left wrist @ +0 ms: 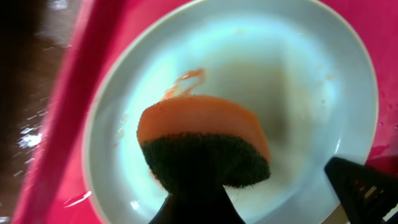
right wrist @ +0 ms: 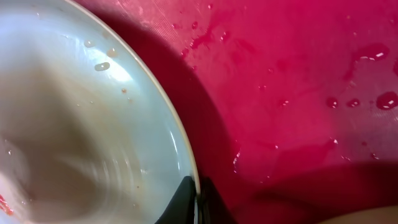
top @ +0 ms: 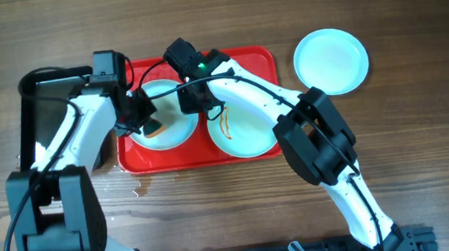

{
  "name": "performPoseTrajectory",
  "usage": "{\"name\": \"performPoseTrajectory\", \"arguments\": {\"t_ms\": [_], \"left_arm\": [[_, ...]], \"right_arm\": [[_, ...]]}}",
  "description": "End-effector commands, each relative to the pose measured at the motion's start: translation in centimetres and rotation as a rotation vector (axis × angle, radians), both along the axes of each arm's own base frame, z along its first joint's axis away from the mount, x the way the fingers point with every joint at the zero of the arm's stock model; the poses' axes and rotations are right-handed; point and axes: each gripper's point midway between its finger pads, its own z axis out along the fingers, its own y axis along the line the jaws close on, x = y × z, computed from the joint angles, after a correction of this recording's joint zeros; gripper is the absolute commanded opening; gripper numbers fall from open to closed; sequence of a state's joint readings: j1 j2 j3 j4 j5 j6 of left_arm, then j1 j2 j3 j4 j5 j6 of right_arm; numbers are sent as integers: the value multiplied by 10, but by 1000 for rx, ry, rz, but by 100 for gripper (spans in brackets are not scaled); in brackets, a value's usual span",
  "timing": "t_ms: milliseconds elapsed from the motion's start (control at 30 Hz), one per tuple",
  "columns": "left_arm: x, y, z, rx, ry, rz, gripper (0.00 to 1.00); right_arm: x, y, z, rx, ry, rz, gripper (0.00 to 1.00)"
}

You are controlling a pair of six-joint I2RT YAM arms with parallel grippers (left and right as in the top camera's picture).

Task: Clean dirty plates on tray and stack at the side
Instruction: 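Hold the plate with the right gripper and scrub it with the sponge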

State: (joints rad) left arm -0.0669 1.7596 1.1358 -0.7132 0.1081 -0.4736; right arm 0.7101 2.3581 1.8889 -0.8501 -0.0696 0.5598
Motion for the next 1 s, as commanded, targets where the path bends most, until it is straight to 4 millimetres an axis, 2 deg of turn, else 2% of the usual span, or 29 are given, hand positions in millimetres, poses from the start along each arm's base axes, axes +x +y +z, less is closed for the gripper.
{"name": "performPoseTrajectory", "arguments": {"t_ms": [0,167,400,467,533,600,700,833,967], "left_arm": [[3,-16,-14,-36,6,-49,4],[8,-27,-25,-86,10,-66,4],[-3,-21,-47,-49,82,-88,4],[-10,-4,-57,52,123,-92,4],[-20,28,-60,230,171,-68,4],[-29,60,-55,412,209,-28,4],[-34,87,-45,576,216,37,4],[-28,97,-34,631,181,122,4],[-8,85,-16,564,103,149,4]], "right_arm": [[-2,-21,-19,-101,8,-7,4],[-2,-21,-19,-100,8,-11,4],[-2,-22,-19,-102,11,-10,4],[-3,-23,-19,-105,14,-10,4],[-4,-23,-19,-108,16,-10,4],[-4,-23,-19,-108,16,-9,4],[-4,-23,-19,-108,17,-10,4],[-4,-23,-19,-108,17,-10,4],[-4,-23,-19,-108,17,-10,4]]}}
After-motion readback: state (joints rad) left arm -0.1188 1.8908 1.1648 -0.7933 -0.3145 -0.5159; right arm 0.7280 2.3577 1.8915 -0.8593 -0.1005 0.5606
